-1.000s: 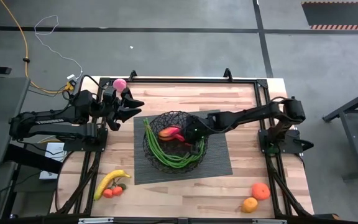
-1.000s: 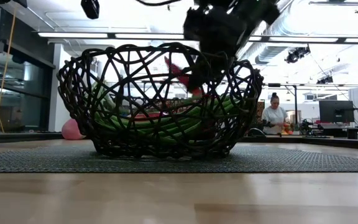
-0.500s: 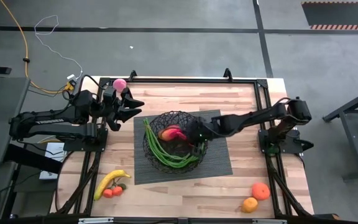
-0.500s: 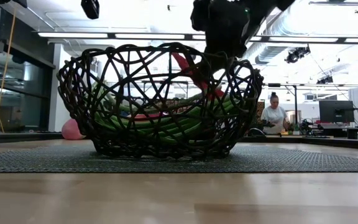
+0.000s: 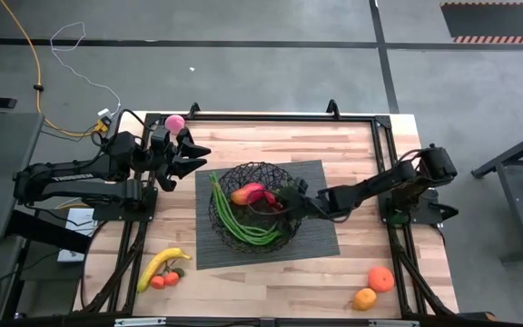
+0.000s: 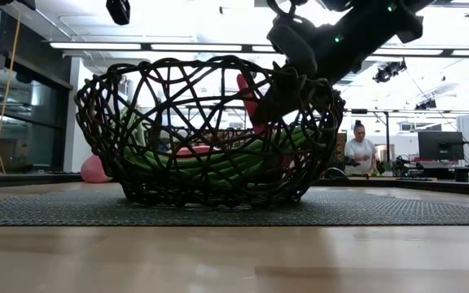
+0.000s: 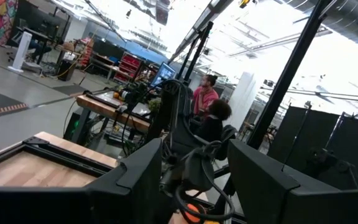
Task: Build produce basket
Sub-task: Put the orange carrot into the black mesh basket
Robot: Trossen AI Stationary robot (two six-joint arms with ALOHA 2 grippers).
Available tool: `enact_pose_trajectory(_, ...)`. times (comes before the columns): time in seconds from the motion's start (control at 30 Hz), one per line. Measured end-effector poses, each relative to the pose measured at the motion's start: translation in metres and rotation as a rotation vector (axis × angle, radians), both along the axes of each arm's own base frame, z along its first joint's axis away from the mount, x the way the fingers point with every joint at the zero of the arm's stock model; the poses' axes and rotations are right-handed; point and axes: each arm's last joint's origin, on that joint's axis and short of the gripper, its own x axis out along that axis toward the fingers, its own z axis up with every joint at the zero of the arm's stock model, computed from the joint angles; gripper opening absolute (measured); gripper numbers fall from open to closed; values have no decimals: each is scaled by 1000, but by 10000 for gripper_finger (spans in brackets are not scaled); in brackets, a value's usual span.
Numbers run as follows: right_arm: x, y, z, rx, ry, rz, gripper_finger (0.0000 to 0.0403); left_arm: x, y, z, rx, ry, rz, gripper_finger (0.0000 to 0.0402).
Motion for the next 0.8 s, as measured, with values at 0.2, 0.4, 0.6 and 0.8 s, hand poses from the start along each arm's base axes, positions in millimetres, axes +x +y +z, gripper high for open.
enact_pose_trajectory(0.2, 4, 3, 9, 16, 2, 112, 46, 0, 0, 0, 0, 0, 1, 172)
enact_pose_trajectory(0.4, 0, 5, 4, 69, 90, 185, 48, 0, 0, 0, -1, 0, 2, 172)
enact_pose_trajectory(0.6, -5, 4, -1, 61, 163, 184, 48, 0, 0, 0, -1, 0, 2, 172)
enact_pose_trajectory(0.8, -6, 4, -2, 59, 183, 184, 77, 0, 0, 0, -1, 0, 2, 172)
